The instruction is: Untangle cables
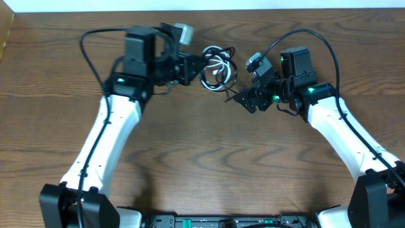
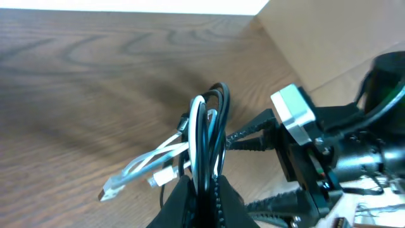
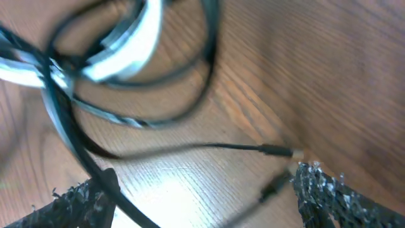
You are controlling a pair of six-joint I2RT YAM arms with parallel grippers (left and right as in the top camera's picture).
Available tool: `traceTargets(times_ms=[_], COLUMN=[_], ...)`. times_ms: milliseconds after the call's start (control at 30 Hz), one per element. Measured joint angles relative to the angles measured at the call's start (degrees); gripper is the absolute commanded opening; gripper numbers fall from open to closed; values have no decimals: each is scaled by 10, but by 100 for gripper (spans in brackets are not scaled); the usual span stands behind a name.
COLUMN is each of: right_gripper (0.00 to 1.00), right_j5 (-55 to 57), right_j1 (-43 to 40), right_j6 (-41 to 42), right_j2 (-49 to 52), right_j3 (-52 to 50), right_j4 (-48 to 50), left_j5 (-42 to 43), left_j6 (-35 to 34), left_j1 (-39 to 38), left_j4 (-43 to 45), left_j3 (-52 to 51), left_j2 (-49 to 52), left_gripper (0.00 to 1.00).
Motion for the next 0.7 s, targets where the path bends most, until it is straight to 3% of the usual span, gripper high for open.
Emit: traceTargets(times_ms=[333,367,500,667,700], right_gripper=[72,67,32,1,1], right_j5=[0,0,0,2,3], right_j1=[1,2,7,7,5], right_j6=[-17,-18,-24,-10,-3], right_j2=[3,6,24,36,35], right_j3=[0,0,0,0,0], right_j4=[2,3,6,26,36], left_j5=[74,75,82,63,56], left_j6=[-3,-6,-31,-61,-65], left_j1=[25,25,25,29,30], left_j4=[5,7,26,27,26], left_j3=[0,0,0,0,0], left_j2=[0,0,0,0,0], left_gripper=[7,8,7,8,7])
